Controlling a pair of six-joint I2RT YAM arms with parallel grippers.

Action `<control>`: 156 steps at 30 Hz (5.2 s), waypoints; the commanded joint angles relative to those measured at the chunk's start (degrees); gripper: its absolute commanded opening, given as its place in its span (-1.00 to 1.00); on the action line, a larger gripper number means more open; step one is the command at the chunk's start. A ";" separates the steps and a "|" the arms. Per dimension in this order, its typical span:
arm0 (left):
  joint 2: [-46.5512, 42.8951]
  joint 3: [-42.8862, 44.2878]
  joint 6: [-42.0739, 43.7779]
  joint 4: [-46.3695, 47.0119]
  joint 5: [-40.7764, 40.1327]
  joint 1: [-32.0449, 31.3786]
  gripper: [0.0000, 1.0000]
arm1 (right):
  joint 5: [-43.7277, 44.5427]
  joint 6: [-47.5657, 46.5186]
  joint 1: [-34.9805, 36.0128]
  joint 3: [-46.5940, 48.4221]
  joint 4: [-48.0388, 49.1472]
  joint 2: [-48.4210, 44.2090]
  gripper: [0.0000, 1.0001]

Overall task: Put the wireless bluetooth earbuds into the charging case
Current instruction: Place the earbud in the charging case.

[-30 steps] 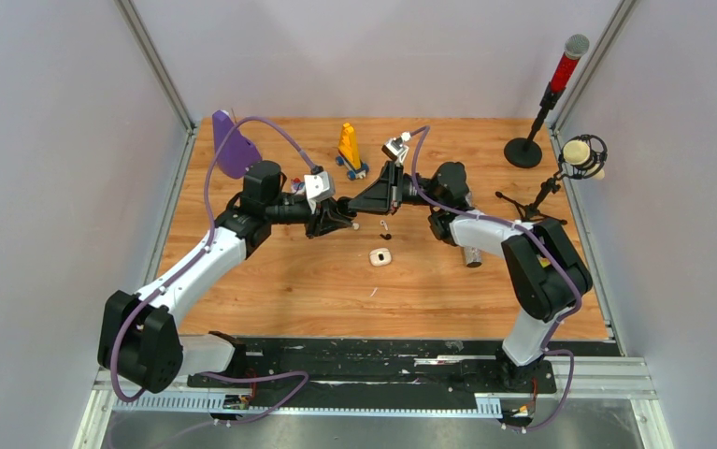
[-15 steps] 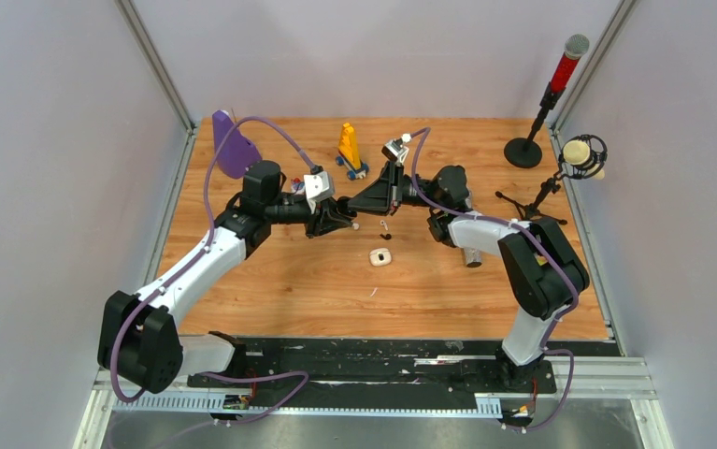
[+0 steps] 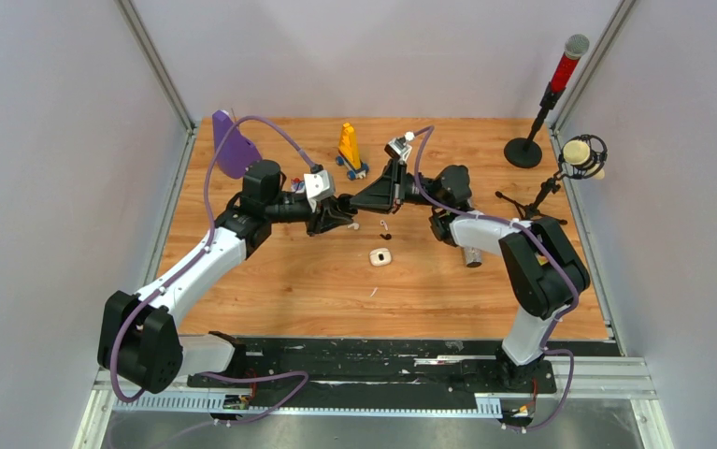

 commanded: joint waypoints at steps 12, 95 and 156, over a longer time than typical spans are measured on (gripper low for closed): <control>-2.22 0.38 -0.49 2.20 -1.09 -0.05 -0.77 | -1.52 -11.79 -0.95 -1.55 -8.18 -3.51 -0.71; -2.75 0.60 1.67 0.94 0.97 0.09 -0.76 | 0.10 -1.03 1.24 0.28 4.54 1.12 -0.75; -5.45 3.76 4.65 -6.22 3.04 0.48 -0.71 | -0.94 -13.43 2.49 1.21 -12.50 -1.07 -0.65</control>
